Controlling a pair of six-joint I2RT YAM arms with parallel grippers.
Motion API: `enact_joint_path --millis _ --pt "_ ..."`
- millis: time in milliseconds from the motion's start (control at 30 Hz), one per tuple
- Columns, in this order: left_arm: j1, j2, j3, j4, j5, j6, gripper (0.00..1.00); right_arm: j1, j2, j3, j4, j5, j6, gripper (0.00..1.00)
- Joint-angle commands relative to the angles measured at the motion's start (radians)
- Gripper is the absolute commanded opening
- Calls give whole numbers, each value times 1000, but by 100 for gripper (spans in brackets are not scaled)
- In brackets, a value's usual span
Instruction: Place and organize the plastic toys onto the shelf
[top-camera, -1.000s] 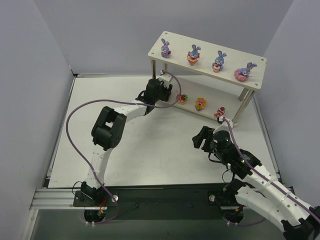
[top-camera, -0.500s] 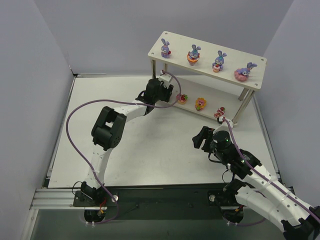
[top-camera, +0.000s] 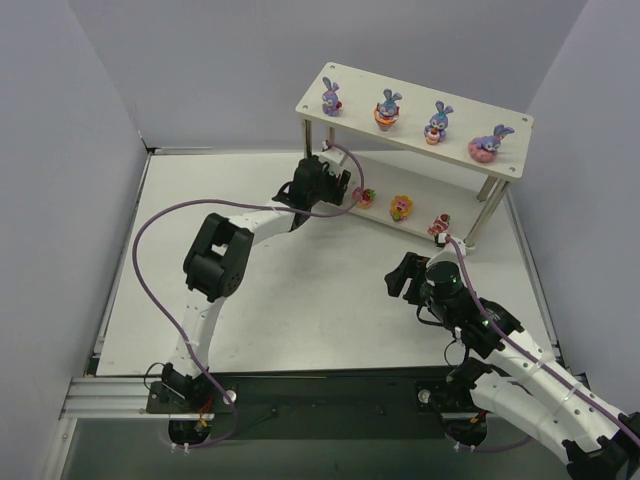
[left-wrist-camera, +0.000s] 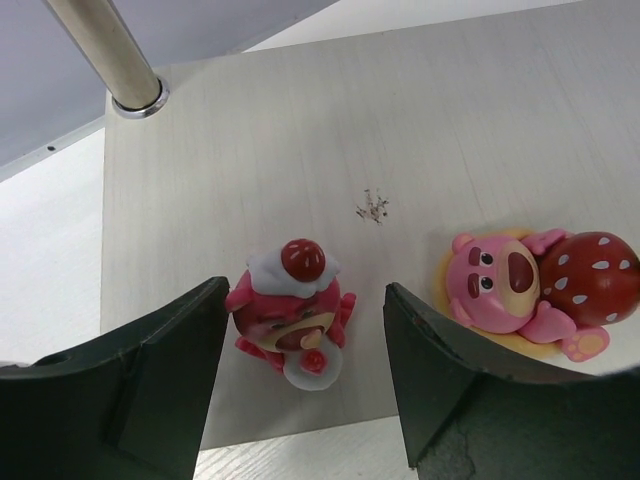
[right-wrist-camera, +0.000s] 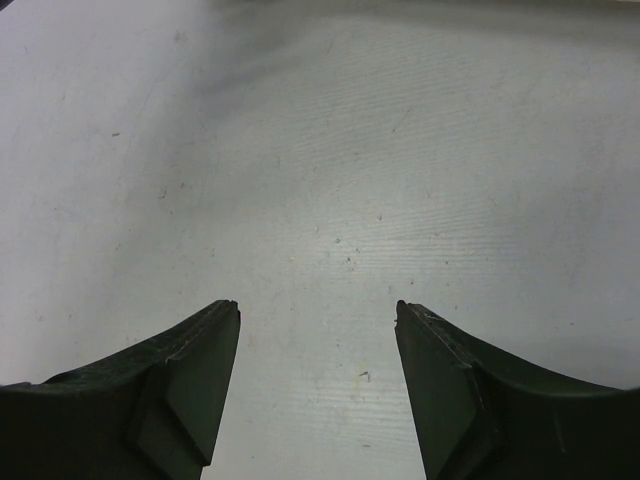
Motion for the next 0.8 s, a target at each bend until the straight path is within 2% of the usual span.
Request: enact_joint_path --millis 0,300,367,400,533,600,667,700,767 --pt "-1 -101 -48 89 -42 -34 74 -3 -4 0 4 22 -1 65" --pt "-15 -271 -226 225 -62 -74 83 -1 -1 3 -16 38 3 70" --pt "-22 -328 -280 225 -71 -94 93 -3 -1 2 -21 43 6 70" --pt "-25 -349 -296 216 -70 -126 96 -3 -1 3 -21 43 8 71" --pt "-59 -527 -434 98 -111 -261 97 -12 8 9 -45 52 19 73" --pt "-84 -657 -569 61 -210 -347 97 -19 8 9 -53 66 20 74" --pt "-140 -751 -707 46 -280 -358 97 -45 -3 15 -71 74 11 74" --pt "-165 -841 -737 -12 -355 -376 97 -59 -7 18 -82 81 7 74" --pt "-208 -929 -810 -86 -403 -392 97 -106 -35 28 -111 86 -13 75"
